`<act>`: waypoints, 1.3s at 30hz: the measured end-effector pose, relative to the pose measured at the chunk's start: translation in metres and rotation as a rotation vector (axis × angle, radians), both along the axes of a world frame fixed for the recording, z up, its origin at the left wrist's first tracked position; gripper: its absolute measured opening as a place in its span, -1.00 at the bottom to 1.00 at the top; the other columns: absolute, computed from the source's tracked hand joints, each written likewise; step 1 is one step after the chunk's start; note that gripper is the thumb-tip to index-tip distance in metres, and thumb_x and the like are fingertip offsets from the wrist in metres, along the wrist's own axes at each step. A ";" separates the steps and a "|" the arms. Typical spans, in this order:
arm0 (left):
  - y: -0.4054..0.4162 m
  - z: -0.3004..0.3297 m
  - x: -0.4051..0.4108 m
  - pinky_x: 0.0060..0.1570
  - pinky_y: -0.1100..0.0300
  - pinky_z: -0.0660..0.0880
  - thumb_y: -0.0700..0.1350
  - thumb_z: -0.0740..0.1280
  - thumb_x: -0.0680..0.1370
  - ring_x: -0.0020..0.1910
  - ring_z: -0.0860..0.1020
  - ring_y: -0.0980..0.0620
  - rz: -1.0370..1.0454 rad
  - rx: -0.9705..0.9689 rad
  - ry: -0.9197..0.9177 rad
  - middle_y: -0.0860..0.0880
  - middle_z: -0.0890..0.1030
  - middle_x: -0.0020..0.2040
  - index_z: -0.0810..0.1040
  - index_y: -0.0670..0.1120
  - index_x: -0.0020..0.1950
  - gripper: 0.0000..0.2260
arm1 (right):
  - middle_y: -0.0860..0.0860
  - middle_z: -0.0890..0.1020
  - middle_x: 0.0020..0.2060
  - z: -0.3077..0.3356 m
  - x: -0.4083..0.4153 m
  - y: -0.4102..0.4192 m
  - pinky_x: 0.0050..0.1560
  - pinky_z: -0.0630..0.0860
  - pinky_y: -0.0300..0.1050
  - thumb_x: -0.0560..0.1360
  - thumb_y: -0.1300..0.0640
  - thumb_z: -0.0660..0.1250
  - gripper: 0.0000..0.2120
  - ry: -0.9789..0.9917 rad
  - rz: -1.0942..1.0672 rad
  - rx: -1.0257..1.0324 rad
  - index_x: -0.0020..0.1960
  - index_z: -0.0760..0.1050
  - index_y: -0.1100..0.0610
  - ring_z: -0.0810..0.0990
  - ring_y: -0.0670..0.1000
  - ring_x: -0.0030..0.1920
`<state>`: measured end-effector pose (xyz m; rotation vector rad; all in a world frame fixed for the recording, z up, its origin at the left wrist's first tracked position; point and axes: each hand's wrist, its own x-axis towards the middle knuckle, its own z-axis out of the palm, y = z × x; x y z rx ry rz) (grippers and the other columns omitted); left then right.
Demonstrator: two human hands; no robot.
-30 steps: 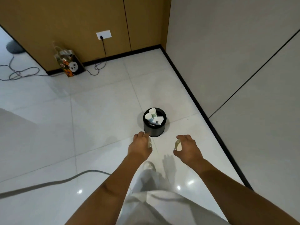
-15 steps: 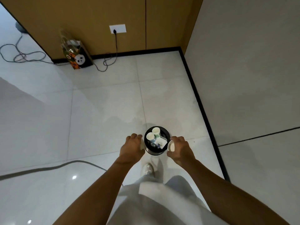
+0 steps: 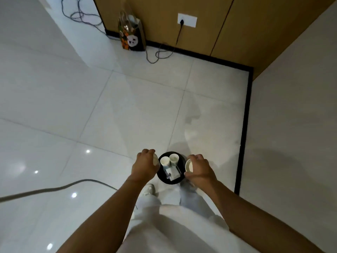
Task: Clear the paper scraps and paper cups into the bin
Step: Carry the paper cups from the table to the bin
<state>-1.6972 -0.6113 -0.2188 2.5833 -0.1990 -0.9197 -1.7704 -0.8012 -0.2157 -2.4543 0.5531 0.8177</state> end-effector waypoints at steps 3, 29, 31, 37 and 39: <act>-0.020 -0.006 -0.003 0.18 0.03 0.43 -0.09 0.35 0.50 0.35 0.29 -0.08 0.092 0.003 0.006 -0.07 0.34 0.38 0.29 -0.09 0.45 -0.47 | 0.06 0.34 0.31 -0.008 0.015 -0.024 0.19 0.41 -0.09 0.46 0.09 0.36 -0.45 0.006 0.083 0.016 0.40 0.29 0.04 0.36 0.13 0.28; -0.046 -0.306 0.053 0.17 0.06 0.39 -0.03 0.37 0.51 0.35 0.28 -0.08 0.276 -0.047 0.041 -0.05 0.33 0.38 0.30 -0.05 0.43 -0.48 | 0.06 0.32 0.37 -0.312 0.090 -0.026 0.18 0.46 0.00 0.48 0.11 0.35 -0.46 -0.049 0.212 0.145 0.42 0.30 0.11 0.34 0.12 0.30; -0.048 -0.335 0.051 0.15 0.05 0.40 -0.06 0.38 0.50 0.35 0.28 -0.06 0.236 -0.038 0.047 -0.04 0.32 0.38 0.30 -0.05 0.44 -0.46 | 0.06 0.34 0.36 -0.341 0.089 -0.023 0.20 0.44 -0.01 0.48 0.12 0.35 -0.48 -0.048 0.205 0.171 0.40 0.32 0.11 0.34 0.11 0.30; -0.058 -0.403 0.039 0.13 0.09 0.40 -0.11 0.38 0.50 0.37 0.24 -0.06 0.156 0.018 0.110 -0.06 0.32 0.39 0.28 -0.07 0.45 -0.45 | 0.05 0.38 0.32 -0.408 0.086 -0.021 0.11 0.43 -0.09 0.45 0.11 0.40 -0.48 -0.037 0.247 0.138 0.38 0.35 0.09 0.37 0.09 0.29; -0.059 -0.415 0.032 0.21 0.08 0.37 -0.10 0.39 0.50 0.38 0.23 -0.09 0.093 0.030 0.155 -0.10 0.31 0.40 0.27 -0.10 0.45 -0.43 | 0.04 0.36 0.33 -0.424 0.085 -0.021 0.12 0.42 -0.06 0.45 0.09 0.39 -0.48 0.013 0.251 0.149 0.37 0.33 0.06 0.35 0.09 0.30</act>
